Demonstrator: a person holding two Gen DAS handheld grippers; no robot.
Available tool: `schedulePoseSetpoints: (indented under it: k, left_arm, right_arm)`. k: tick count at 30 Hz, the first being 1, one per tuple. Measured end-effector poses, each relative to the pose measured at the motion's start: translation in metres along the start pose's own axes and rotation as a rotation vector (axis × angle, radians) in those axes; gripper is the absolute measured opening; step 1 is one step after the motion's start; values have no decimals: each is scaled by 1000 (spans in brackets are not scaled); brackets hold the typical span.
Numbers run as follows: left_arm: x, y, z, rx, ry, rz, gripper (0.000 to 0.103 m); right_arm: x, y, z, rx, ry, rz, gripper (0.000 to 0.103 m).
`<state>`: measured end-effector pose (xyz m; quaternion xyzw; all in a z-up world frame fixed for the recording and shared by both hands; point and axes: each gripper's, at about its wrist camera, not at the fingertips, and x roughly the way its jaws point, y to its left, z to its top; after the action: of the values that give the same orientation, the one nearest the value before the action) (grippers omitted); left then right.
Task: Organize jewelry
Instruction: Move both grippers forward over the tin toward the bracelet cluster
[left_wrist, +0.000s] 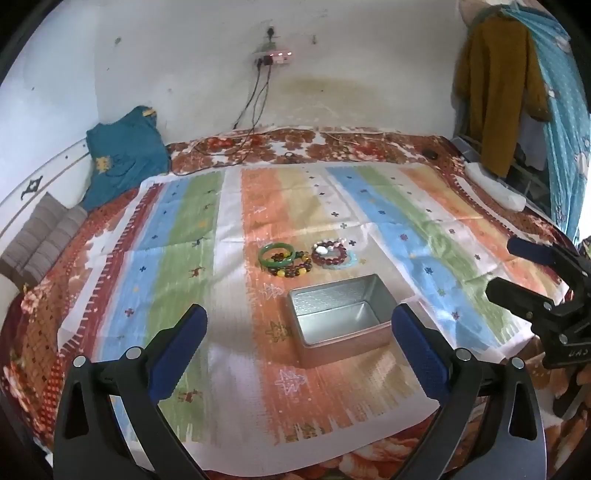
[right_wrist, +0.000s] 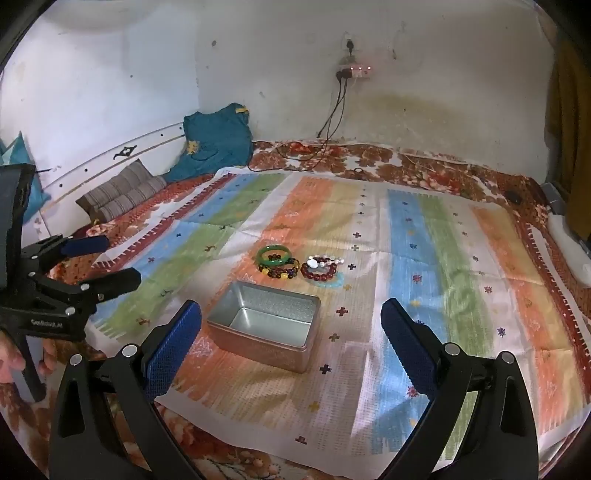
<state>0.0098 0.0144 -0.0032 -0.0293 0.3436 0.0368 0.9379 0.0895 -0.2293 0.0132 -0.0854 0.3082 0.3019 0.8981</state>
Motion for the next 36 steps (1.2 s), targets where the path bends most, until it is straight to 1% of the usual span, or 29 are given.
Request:
schedulePoseSetpoints:
  k: [3, 7, 14, 20, 23, 26, 29, 36]
  left_arm:
    - [3, 4, -1, -27, 12, 11, 97]
    - [0, 9, 1, -56, -1, 12, 98]
    - [2, 6, 1, -49, 16, 22, 97]
    - [3, 14, 0, -80, 21, 37, 98]
    - [4, 16, 1, -85, 28, 16, 98]
    - [2, 19, 2, -101, 5, 38, 97]
    - [5, 26, 2, -134, 10, 19, 97]
    - [13, 27, 1, -139, 33, 51, 97]
  right_arm:
    - [1, -1, 0, 10, 9, 1, 99]
    - [0, -4, 1, 23, 10, 0, 99]
    - [6, -6, 0, 29, 25, -10, 99]
    - [12, -9, 0, 43, 40, -22, 99]
    - [13, -7, -2, 41, 46, -27, 99]
    - [15, -6, -3, 34, 55, -31, 99]
    - [18, -6, -3, 35, 67, -31, 99]
    - [20, -6, -4, 31, 77, -35, 99]
